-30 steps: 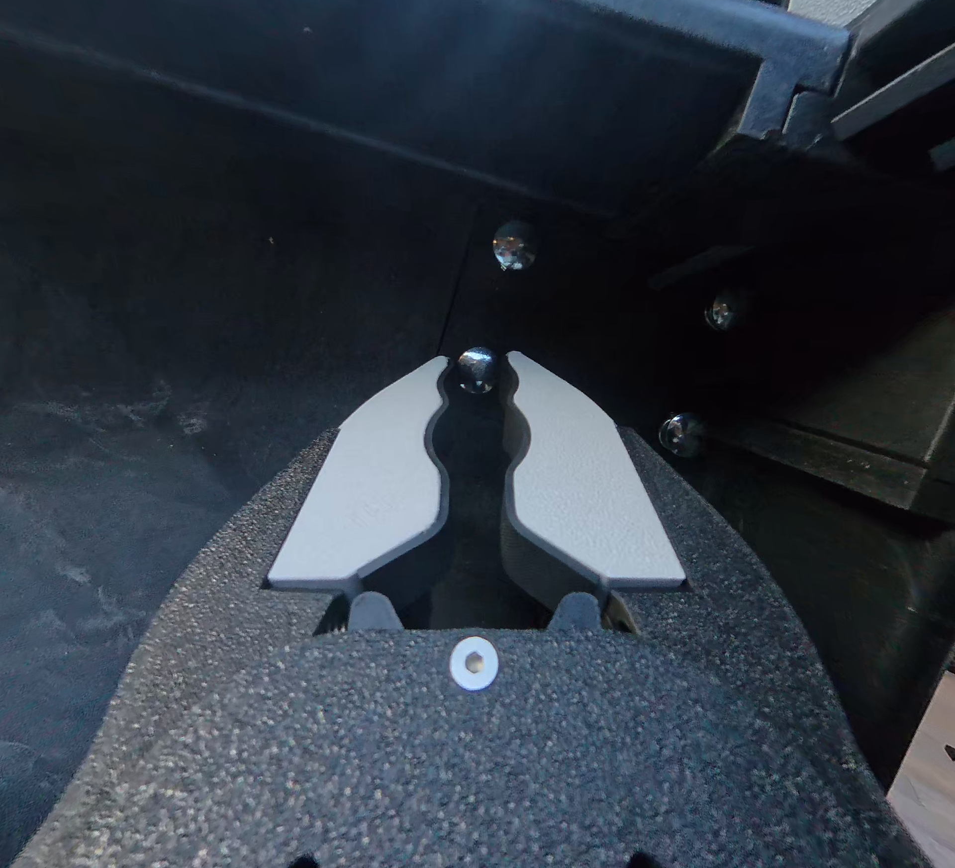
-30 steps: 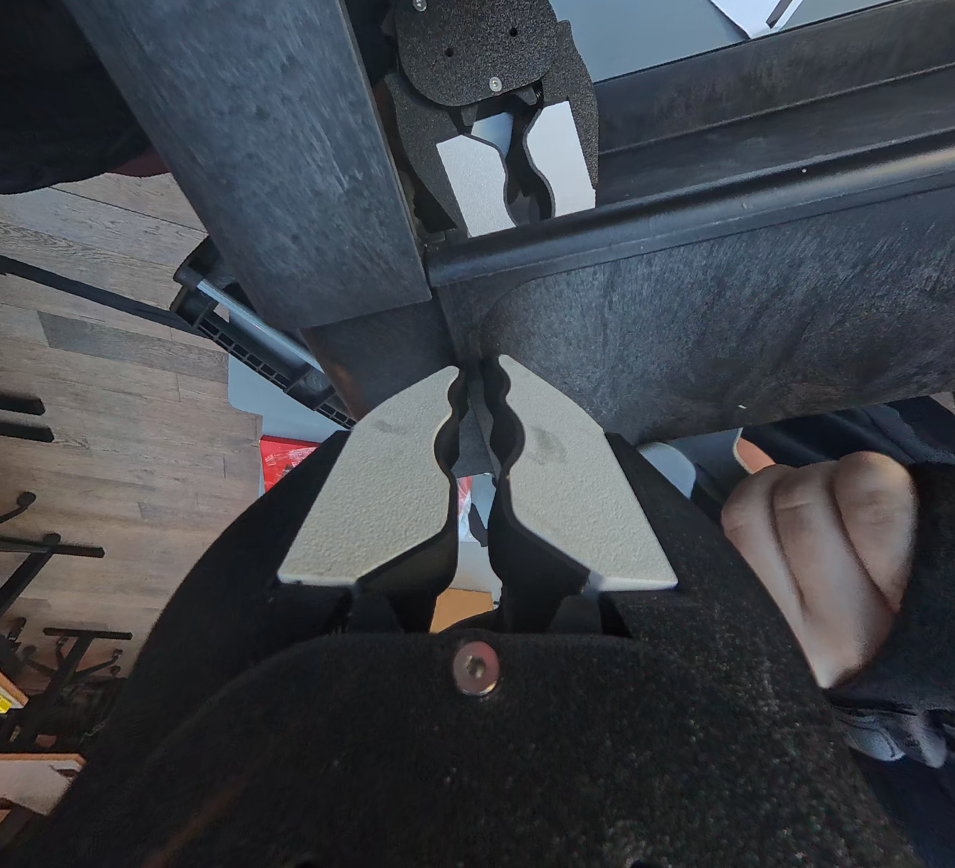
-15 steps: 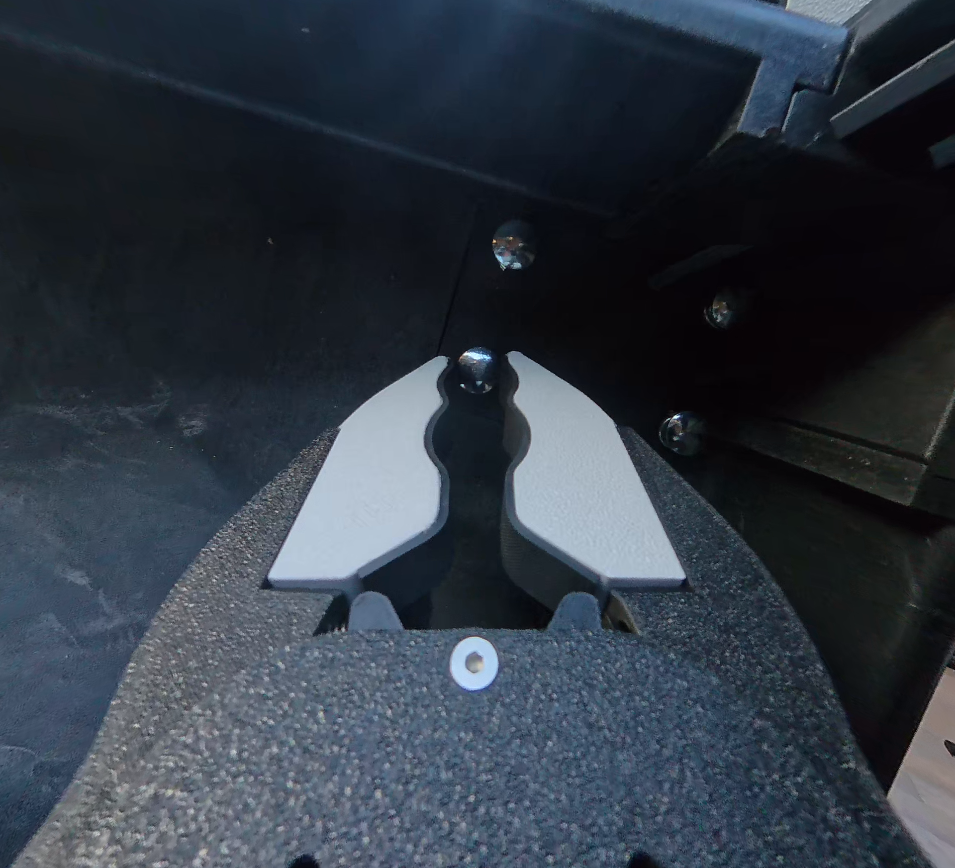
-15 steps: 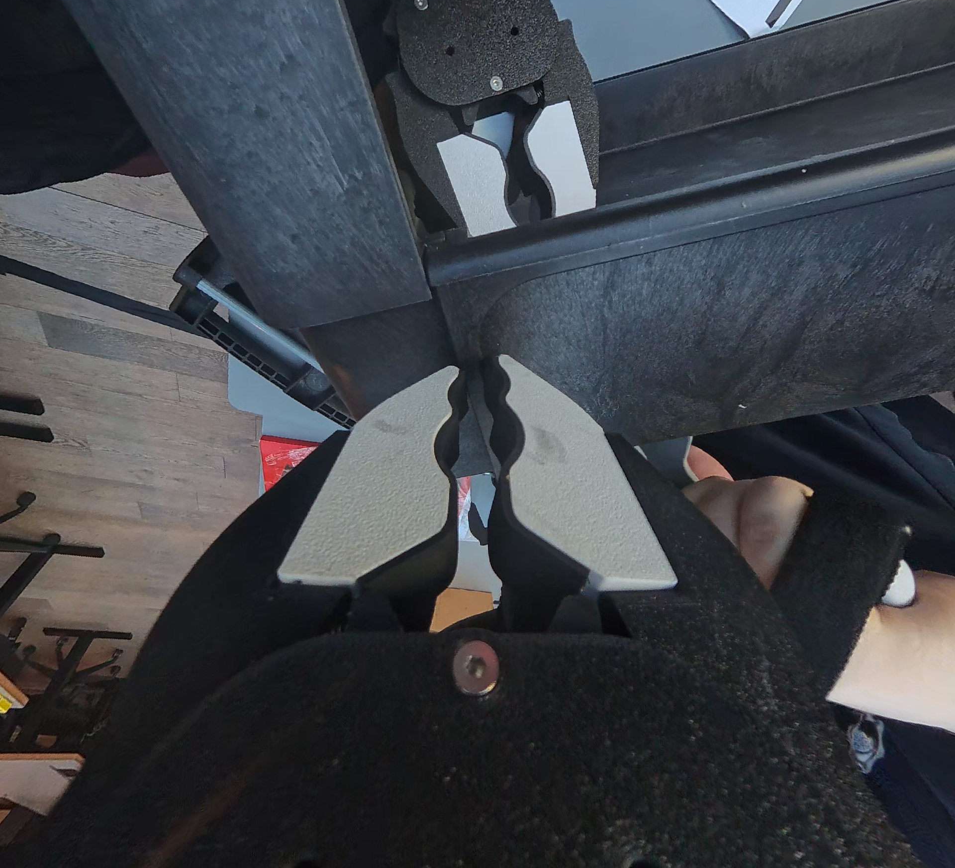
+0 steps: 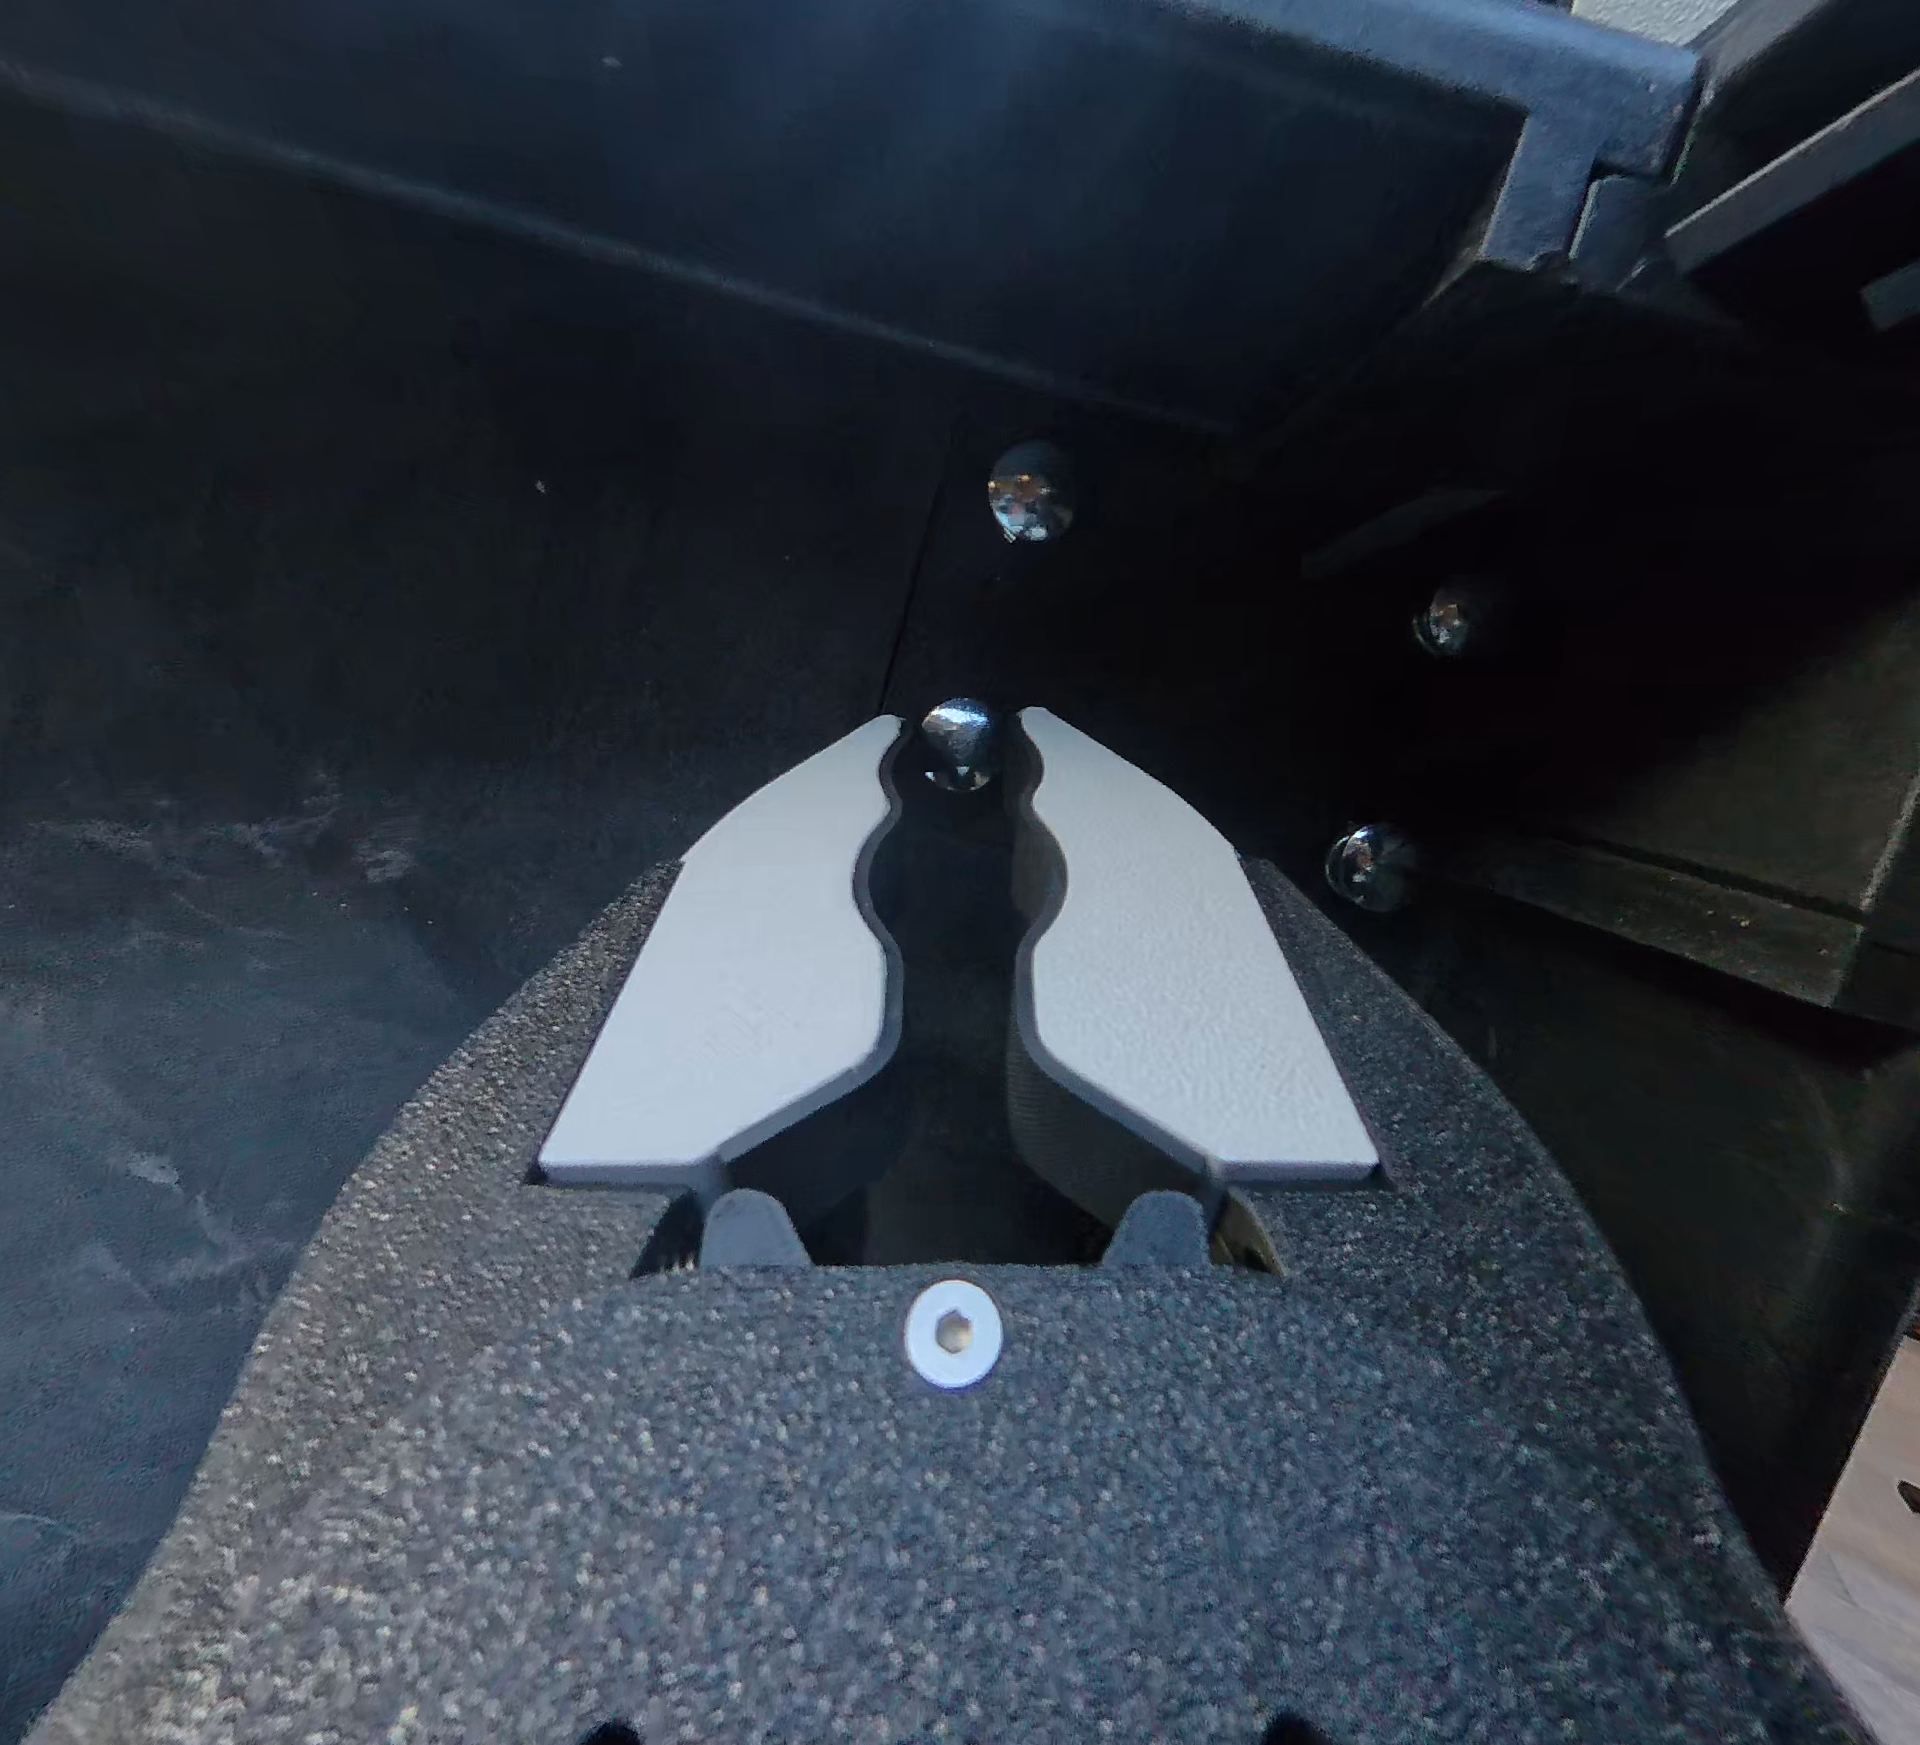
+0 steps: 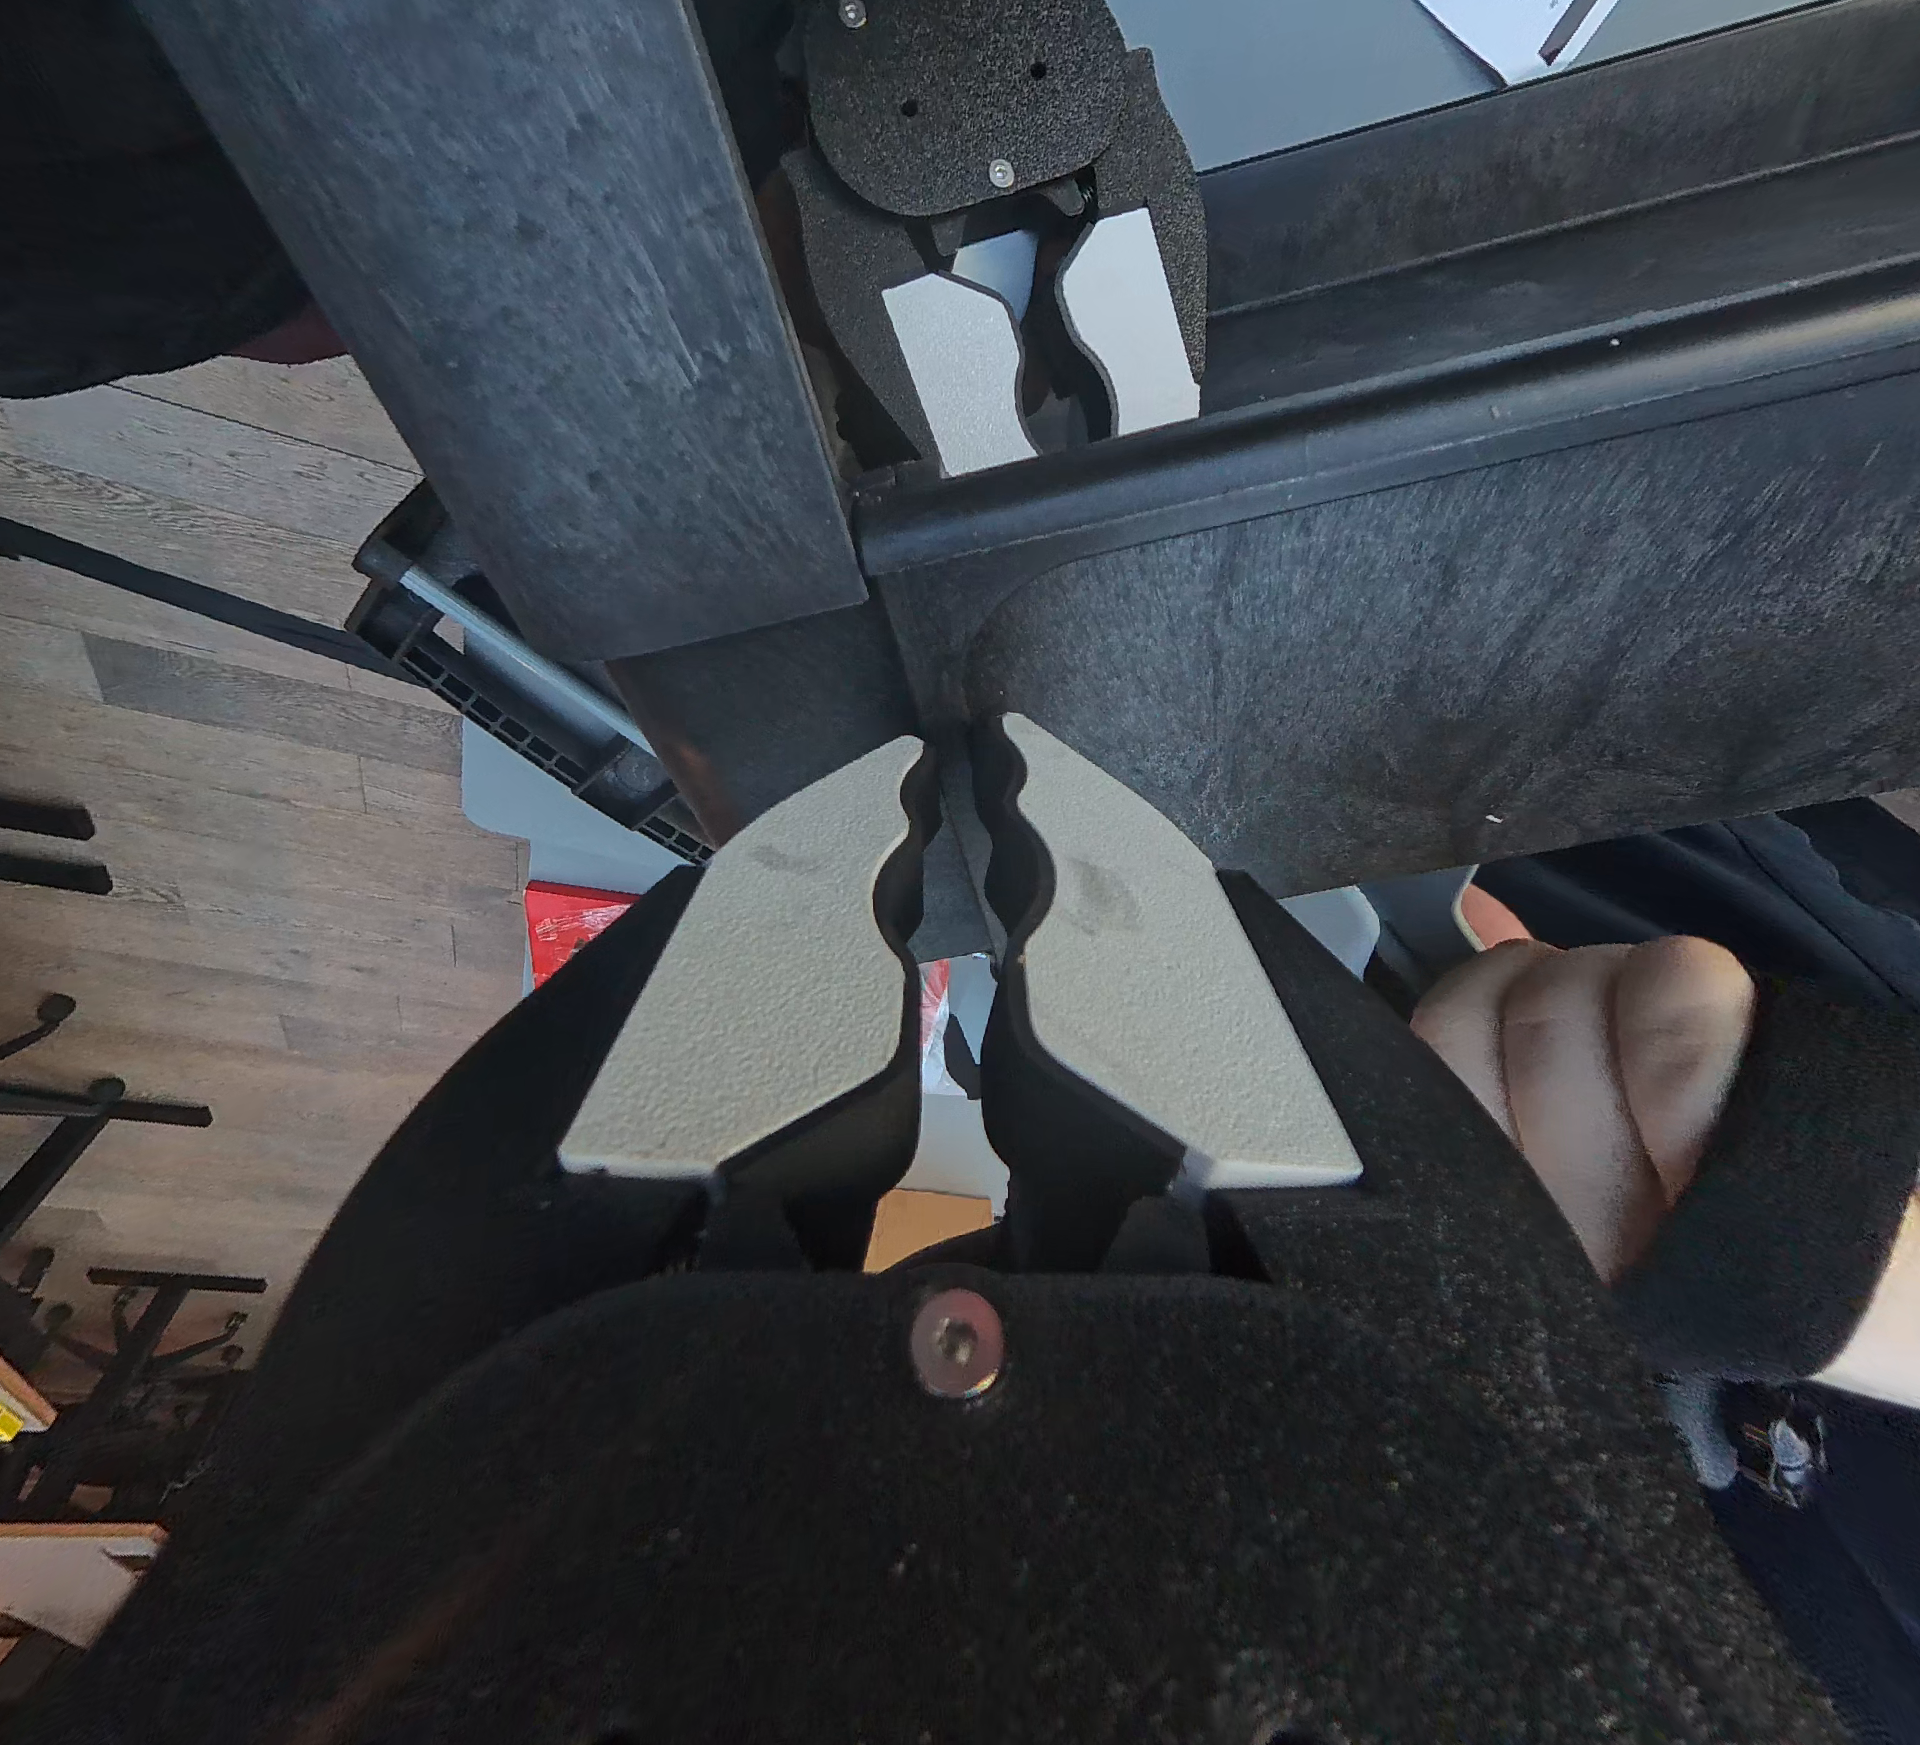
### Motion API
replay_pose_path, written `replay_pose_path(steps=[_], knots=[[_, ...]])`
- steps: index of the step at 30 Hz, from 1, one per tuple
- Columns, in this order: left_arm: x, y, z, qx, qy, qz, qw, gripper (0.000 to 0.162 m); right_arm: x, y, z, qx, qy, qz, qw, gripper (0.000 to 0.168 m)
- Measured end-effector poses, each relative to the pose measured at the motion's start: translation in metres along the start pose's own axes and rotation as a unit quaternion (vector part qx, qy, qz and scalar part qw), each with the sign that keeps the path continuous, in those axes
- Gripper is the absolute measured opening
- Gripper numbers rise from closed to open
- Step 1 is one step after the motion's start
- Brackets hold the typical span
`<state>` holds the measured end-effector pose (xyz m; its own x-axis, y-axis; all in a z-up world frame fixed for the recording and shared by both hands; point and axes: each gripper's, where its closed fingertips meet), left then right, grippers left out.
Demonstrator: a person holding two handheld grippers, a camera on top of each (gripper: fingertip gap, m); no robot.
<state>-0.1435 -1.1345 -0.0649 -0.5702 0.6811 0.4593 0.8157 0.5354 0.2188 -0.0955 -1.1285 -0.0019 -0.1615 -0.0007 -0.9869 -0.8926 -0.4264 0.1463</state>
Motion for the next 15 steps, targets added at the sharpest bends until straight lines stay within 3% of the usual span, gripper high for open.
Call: replay_pose_path(steps=[15], knots=[[0.0004, -0.0001, 0.0004, 0.003, -0.001, 0.003, 1.000, 0.016, -0.0001, 0.0001, 0.0005, -0.001, 0.002, -0.001, 1.000, 0.008]])
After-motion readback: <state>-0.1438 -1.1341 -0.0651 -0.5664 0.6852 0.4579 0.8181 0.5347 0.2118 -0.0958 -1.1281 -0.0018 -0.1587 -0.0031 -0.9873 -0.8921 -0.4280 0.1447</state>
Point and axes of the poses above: each gripper's, where its closed fingertips meet, x out along the fingers, z out of its underside, y = z × x across the jaws, and after that the axes turned 6 degrees about z, right-handed
